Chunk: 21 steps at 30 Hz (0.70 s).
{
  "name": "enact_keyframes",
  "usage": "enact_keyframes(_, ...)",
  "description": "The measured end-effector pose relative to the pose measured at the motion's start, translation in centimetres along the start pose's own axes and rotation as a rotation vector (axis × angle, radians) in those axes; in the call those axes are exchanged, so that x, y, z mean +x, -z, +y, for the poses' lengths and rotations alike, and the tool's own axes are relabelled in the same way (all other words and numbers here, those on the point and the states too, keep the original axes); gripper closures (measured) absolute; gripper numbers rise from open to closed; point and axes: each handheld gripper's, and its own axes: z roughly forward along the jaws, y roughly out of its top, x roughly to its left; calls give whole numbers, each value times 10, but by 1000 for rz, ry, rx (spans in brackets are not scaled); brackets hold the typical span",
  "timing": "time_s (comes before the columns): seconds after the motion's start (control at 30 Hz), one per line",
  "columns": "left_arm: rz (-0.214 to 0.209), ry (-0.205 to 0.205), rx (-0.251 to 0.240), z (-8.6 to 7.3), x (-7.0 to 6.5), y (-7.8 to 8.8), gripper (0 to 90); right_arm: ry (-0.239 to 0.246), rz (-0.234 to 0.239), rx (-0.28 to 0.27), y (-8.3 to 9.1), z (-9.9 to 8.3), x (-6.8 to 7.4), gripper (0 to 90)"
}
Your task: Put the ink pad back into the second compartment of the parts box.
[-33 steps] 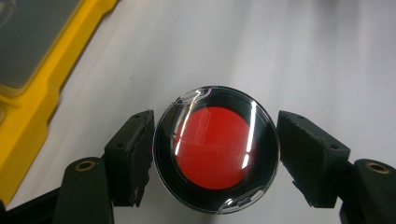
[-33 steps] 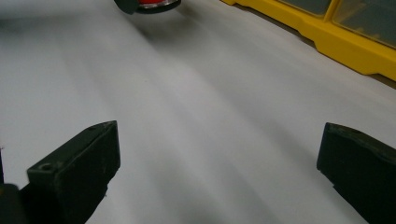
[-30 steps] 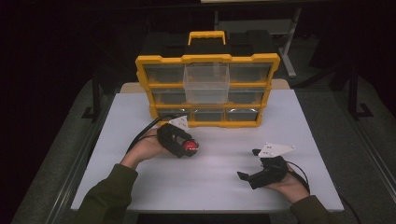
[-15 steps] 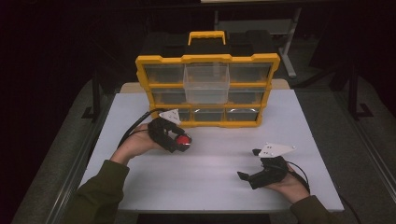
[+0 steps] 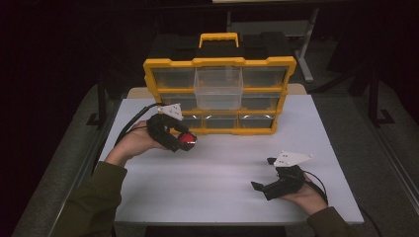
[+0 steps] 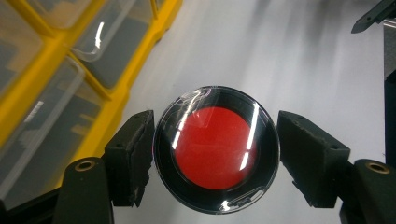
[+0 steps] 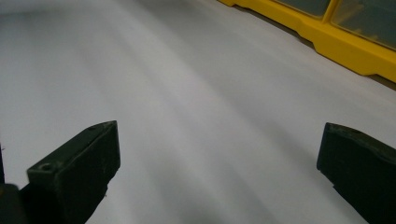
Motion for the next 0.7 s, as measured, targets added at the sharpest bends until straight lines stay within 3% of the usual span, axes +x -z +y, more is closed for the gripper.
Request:
enact_keyframes(0.23,15,-12,-4,9,2,17,302,-1,0,1,0,0,0,0)
enact_keyframes(0.7,5,-22,-24,33,6,57,301,-3,1,2,0,0,0,0)
